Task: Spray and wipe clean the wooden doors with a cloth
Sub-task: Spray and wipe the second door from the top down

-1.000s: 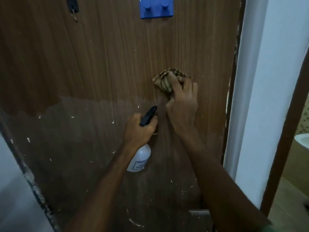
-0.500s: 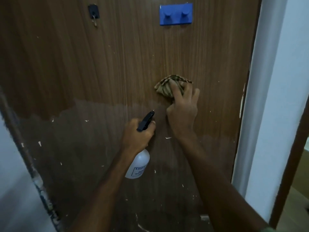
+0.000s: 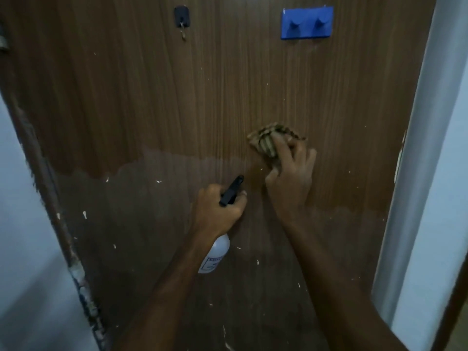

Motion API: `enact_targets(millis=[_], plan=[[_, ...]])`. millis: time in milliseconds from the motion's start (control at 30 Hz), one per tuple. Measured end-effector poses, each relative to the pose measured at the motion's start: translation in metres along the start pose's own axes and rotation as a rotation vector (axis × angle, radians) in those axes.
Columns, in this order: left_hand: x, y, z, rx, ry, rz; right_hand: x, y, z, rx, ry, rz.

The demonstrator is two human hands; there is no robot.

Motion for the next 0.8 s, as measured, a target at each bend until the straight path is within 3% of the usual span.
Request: enact_targets(millis=[167, 233, 367, 467, 600, 800], plan=[[0.014, -0.003, 0.014, 0.019, 0.09, -0.048, 0.009, 0.111, -0.016, 0.208, 0.033, 0.265], [0.014, -0.006, 0.022, 0.006, 0.093, -0.051, 0.018, 0.086, -0.016, 0.207, -0.003, 0.189], [0.013, -0.011, 0.034, 0.012, 0.068, -0.083, 0.039, 0.008, -0.017, 0.023, -0.039, -0.071], [0.017, -0.016, 0.048, 0.019, 0.08, -0.086, 0.052, 0.042, -0.023, 0.019, -0.008, -0.037], [0.024, -0.013, 0.064, 0.031, 0.064, -0.128, 0.067, 0.115, -0.028, 0.19, -0.021, 0.096], [0.038, -0.008, 0.077, -0.001, 0.103, -0.108, 0.092, 0.018, -0.034, 0.043, -0.007, -0.032]])
Point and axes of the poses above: each hand's wrist, its own y-axis away from the middle knuckle, its own z-axis out of the back of the hand, x = y × z, the point moved 5 cm from there along -y, towards the middle knuckle, and after that the axes turned 8 degrees about y, right-handed, at the moved point
